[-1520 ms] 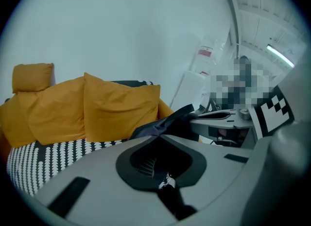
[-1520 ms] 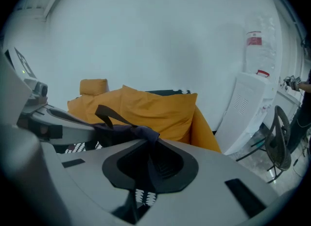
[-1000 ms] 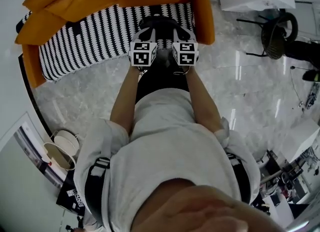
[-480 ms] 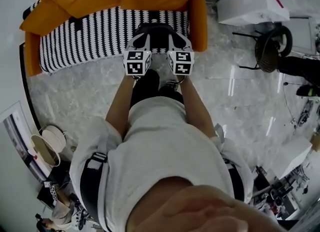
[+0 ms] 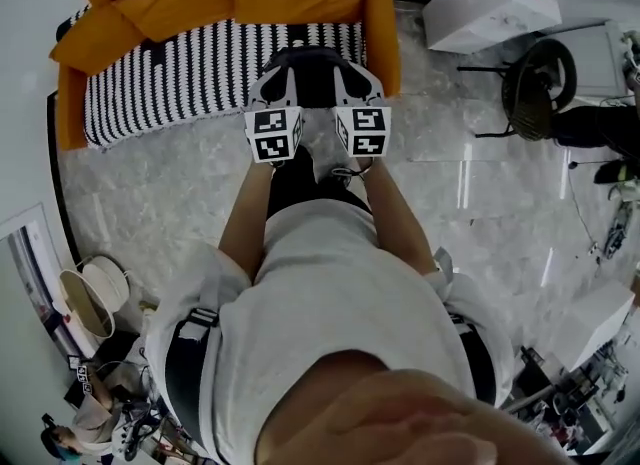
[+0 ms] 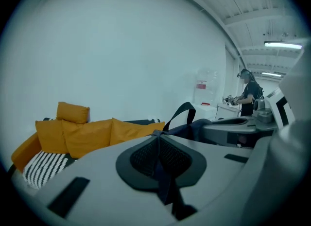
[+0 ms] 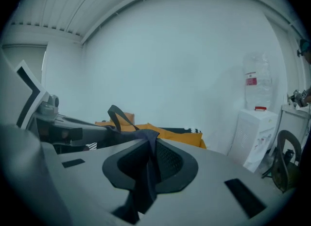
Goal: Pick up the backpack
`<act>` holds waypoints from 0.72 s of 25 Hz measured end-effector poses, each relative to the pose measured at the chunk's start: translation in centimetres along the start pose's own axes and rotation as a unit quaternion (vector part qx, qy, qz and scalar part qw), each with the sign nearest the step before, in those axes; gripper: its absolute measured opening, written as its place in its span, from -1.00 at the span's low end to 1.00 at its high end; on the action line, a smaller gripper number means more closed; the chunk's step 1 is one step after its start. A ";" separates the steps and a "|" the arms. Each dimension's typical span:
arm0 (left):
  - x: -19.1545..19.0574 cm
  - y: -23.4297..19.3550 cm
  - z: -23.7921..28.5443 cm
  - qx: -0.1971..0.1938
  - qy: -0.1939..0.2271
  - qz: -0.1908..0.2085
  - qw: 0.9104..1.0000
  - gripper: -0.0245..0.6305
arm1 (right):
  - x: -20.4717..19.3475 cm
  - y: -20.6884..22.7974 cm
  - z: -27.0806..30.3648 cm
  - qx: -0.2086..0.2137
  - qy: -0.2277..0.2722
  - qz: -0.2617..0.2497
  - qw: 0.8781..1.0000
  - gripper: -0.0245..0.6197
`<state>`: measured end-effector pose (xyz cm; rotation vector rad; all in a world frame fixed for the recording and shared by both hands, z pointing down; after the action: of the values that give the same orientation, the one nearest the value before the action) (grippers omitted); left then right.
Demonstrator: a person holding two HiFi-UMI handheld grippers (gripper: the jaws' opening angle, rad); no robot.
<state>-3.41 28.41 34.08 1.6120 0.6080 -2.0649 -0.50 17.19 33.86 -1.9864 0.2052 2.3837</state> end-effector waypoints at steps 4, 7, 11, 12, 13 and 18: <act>2.3 2.6 -2.4 0.015 0.029 0.000 0.999 -0.86 | 2.7 0.4 -3.1 0.008 0.037 -0.008 0.999 -0.70; 4.0 4.2 -4.1 0.018 0.049 -0.009 0.999 -0.86 | 4.5 0.7 -5.2 0.014 0.056 -0.014 0.998 -0.70; 5.6 6.3 -5.9 0.022 0.070 -0.002 0.997 -0.86 | 6.2 1.0 -7.7 0.018 0.074 -0.018 0.997 -0.70; 5.9 6.9 -6.3 0.022 0.076 0.001 0.997 -0.86 | 6.4 1.1 -8.3 0.019 0.078 -0.018 0.997 -0.70; 6.2 7.5 -6.6 0.022 0.081 0.005 0.996 -0.86 | 6.7 1.2 -9.0 0.020 0.082 -0.017 0.996 -0.70; 7.0 10.5 -7.4 0.018 0.094 0.048 0.994 -0.86 | 7.5 2.5 -11.6 0.022 0.091 -0.005 0.996 -0.70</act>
<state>7.07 23.80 24.88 1.8334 0.5465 -1.8790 9.21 12.86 24.68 -2.1785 0.2489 2.1729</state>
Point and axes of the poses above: the fingertips, and each gripper's own axes: z forward along the fingers, y to its right, x out of its top, the point moved 1 cm from there along -z, backward along the fingers, and after that the axes turned 12 degrees about y, right-handed, at the moved point
